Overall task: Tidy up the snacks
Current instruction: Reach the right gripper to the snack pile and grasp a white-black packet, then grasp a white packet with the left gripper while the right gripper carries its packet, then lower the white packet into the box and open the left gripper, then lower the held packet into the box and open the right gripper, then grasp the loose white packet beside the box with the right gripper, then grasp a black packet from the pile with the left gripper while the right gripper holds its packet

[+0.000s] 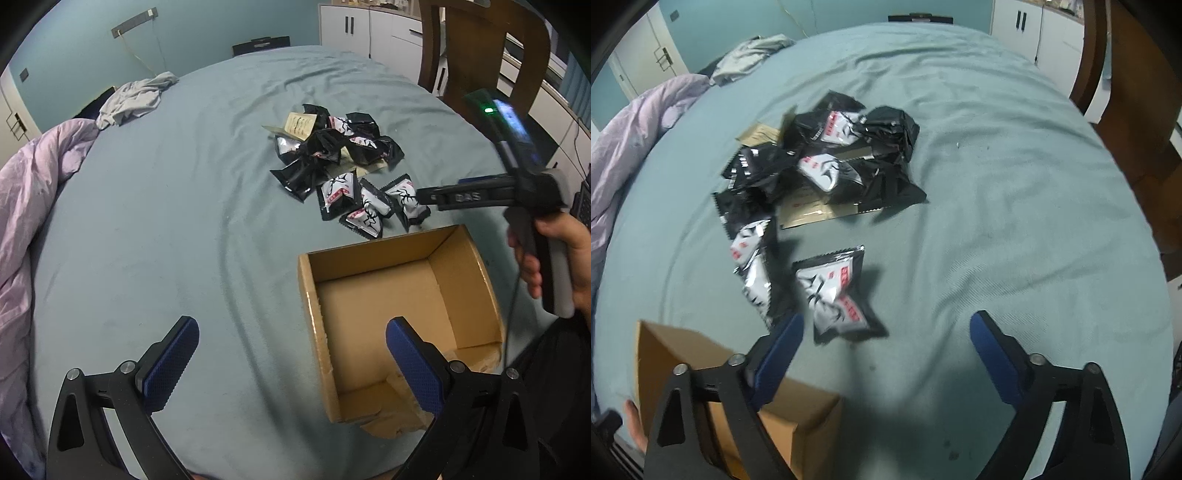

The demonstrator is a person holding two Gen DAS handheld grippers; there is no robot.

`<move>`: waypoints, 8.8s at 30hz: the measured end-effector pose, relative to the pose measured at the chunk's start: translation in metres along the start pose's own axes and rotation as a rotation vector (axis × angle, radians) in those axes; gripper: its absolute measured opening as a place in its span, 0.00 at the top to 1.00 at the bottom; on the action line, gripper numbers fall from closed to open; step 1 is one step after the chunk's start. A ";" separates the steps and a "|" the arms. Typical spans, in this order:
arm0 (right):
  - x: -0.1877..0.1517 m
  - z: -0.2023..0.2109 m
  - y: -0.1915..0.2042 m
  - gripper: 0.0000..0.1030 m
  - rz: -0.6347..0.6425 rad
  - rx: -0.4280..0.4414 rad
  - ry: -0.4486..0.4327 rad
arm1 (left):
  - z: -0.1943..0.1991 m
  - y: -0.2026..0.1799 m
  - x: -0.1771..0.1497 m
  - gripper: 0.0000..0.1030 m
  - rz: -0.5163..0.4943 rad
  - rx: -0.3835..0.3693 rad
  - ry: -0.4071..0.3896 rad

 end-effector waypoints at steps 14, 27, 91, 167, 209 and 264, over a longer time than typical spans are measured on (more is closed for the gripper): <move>0.016 -0.046 0.011 0.67 0.035 0.080 0.085 | -0.023 -0.004 0.040 0.00 0.008 -0.029 -0.031; 0.022 -0.010 0.010 0.80 0.020 0.160 -0.078 | -0.073 -0.015 0.086 0.00 -0.033 -0.077 0.003; -0.125 0.165 0.029 0.80 0.103 0.237 -0.372 | 0.016 -0.044 0.007 0.68 0.060 -0.104 -0.071; -0.062 0.085 0.064 0.38 0.055 0.212 0.049 | 0.006 0.044 0.002 0.23 0.128 0.055 -0.069; 0.027 -0.030 0.012 0.39 -0.182 0.400 0.144 | -0.011 0.028 0.020 0.23 0.111 0.055 -0.029; -0.043 0.054 -0.062 0.74 -0.355 0.296 -0.084 | -0.126 -0.010 0.118 0.73 -0.071 -0.049 0.064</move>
Point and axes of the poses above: each gripper's, at about its wrist camera, not at the fingertips, and z roughly against the way its jaws point, y to its left, x to its top, the point moved 2 cm from there along -z, roughly the way its jaws point, and after that the axes turned 10 degrees about x, right-handed, at the moved point
